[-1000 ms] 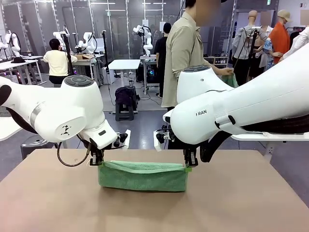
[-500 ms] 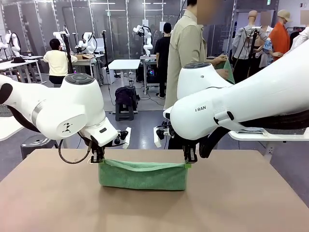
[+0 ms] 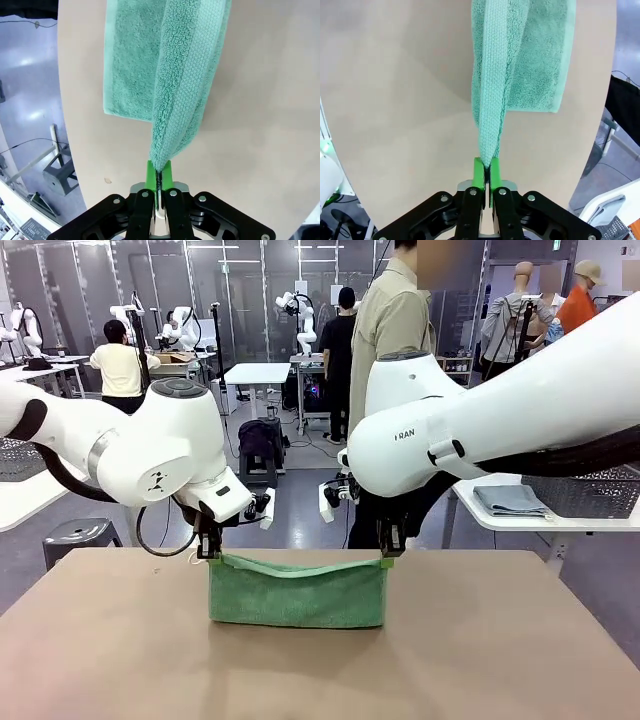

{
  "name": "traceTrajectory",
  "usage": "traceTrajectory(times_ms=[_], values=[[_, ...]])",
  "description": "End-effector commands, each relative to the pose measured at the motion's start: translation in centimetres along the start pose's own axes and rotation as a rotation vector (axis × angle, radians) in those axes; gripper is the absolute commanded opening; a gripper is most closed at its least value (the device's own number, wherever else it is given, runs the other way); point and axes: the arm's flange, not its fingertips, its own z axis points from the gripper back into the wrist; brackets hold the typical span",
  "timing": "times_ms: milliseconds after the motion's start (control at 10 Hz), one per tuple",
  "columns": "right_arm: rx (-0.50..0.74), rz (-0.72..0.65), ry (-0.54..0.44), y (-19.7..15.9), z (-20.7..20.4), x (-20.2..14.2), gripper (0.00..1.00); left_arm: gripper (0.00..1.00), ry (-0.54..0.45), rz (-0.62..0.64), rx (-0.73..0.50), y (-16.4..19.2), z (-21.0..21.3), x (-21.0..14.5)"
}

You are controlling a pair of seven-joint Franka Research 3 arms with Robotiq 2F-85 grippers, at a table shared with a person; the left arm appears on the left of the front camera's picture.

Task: Fold the towels and place them in the basket.
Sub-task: When a person lays out a Towel with hook on the table, fold it in half twice.

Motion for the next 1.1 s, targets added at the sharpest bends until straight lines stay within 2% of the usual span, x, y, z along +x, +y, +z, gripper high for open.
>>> traceTrajectory(times_ms=[0, 700, 1000], values=[[-0.005, -0.001, -0.001, 0.5, -0.1, 0.0, 0.05, 0.04, -0.004, -0.003, 0.006, -0.5, 0.0, -0.2], [0.0, 0.007, 0.0, 0.2, 0.0, 0.3, 0.05, 0.04, -0.001, -0.005, -0.001, -0.1, 0.0, 0.3], [0.05, 0.037, -0.031, -1.2, -2.8, 0.3, 0.05, 0.04, -0.003, -0.028, -0.03, 0.1, -2.2, 0.7]])
